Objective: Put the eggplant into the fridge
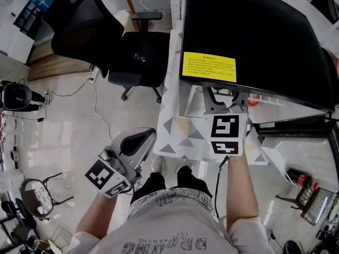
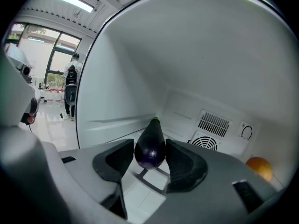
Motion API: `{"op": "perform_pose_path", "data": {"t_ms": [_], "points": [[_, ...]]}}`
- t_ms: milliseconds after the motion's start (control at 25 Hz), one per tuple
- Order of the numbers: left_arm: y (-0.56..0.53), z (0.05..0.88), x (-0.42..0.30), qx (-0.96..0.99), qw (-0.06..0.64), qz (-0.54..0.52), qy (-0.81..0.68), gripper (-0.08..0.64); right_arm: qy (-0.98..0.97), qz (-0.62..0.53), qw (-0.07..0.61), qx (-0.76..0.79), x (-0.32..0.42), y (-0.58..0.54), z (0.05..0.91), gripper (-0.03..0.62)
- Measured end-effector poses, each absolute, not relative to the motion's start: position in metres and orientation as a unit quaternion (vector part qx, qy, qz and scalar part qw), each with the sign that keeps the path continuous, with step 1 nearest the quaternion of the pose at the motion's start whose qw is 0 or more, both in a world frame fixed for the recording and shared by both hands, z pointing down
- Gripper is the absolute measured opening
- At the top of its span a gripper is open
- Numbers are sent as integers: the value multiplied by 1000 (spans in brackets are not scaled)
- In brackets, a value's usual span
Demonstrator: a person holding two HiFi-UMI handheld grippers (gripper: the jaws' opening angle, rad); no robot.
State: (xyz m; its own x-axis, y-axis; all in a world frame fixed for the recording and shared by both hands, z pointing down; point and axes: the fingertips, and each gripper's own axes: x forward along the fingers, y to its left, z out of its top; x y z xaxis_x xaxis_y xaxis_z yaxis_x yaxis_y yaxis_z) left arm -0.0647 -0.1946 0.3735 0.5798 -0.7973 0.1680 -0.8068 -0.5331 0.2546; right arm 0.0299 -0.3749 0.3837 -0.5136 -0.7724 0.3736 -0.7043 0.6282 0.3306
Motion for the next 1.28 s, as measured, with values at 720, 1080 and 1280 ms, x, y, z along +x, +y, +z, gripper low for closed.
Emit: {"op": "perform_pose_path", "data": {"t_ms": [720,1080,1280], "points": [[-188,365,-61,882,144,15,-449,6,-865,-73,226,441,39,-367,368,224],[-184,353,-55,892,131,14,-432,6,-872,-83,199,440,44,-342,345,222],[-179,346,-52,901,123,12,-416,6,-872,-84,189,443,50,-323,337,192]]}}
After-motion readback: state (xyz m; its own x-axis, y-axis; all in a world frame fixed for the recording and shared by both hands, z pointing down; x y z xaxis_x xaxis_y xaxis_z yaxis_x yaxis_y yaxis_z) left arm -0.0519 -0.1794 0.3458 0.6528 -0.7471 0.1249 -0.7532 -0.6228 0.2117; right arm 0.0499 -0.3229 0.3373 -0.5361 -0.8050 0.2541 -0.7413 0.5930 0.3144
